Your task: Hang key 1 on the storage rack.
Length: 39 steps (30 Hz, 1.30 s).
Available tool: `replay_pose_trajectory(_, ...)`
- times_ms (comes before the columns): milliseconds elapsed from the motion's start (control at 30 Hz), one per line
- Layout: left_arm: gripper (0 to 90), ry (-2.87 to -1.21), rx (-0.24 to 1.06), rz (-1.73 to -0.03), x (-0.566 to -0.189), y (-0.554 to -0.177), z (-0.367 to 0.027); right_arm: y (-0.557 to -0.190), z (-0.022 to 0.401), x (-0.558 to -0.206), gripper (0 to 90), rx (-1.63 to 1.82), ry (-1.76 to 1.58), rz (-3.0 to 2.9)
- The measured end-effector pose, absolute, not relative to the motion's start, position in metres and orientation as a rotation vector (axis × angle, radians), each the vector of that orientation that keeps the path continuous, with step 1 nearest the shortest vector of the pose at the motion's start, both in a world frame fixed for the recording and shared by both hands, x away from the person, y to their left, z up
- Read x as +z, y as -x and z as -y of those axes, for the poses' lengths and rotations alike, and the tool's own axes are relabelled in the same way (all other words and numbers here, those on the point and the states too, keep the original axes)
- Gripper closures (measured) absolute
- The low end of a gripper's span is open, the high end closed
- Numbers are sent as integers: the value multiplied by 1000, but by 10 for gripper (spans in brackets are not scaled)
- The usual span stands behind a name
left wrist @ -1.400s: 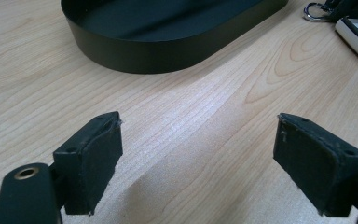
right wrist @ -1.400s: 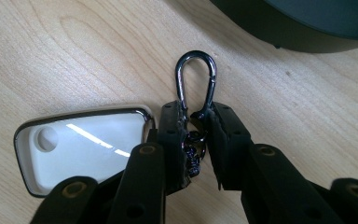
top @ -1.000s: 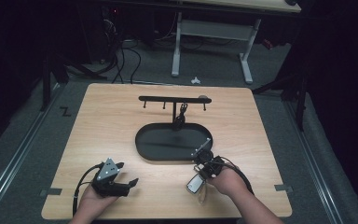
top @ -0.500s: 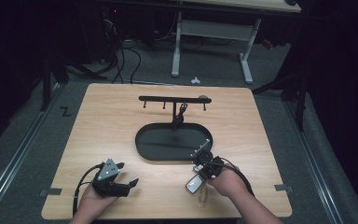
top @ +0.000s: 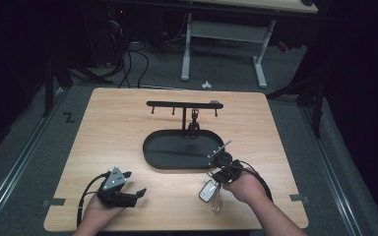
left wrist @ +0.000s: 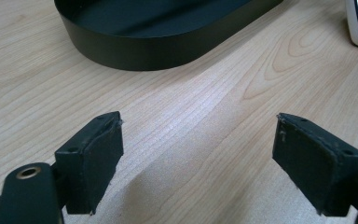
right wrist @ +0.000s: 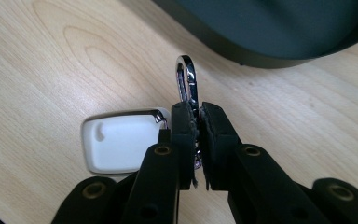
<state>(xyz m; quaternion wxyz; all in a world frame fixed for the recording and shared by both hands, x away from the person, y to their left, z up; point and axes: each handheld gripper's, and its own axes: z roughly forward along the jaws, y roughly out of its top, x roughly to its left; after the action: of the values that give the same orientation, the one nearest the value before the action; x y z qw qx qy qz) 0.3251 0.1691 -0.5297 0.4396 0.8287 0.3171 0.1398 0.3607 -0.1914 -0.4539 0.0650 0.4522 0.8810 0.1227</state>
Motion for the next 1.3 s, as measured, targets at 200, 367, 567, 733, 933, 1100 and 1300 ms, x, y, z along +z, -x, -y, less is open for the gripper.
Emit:
replay_pose_trajectory(200, 166, -2059, 347, -787, -530, -325, -169, -365, 200, -437, 844, 404, -1346, -2638)
replay_pose_trajectory(367, 166, -2054, 354, -787, -529, -325, -170, -366, 203, -426, 844, 408, -1358, -2623)
replay_pose_trajectory(567, 166, -2044, 356, -790, -528, -325, -171, -369, 205, -418, 845, 405, -1378, -2614)
replay_pose_trajectory(733, 166, -2039, 356, -790, -528, -325, -171, -371, 207, -412, 847, 403, -1385, -2602)
replay_pose_trajectory(933, 166, -2036, 356, -790, -528, -324, -171, -372, 209, -405, 847, 402, -1368, -2595)
replay_pose_trajectory(1100, 166, -2036, 356, -789, -528, -325, -171, -372, 209, -401, 847, 395, -1363, -2587)
replay_pose_trajectory(1300, 165, -2026, 357, -778, -527, -325, -171, -373, 207, -397, 847, 394, -1360, -2585)
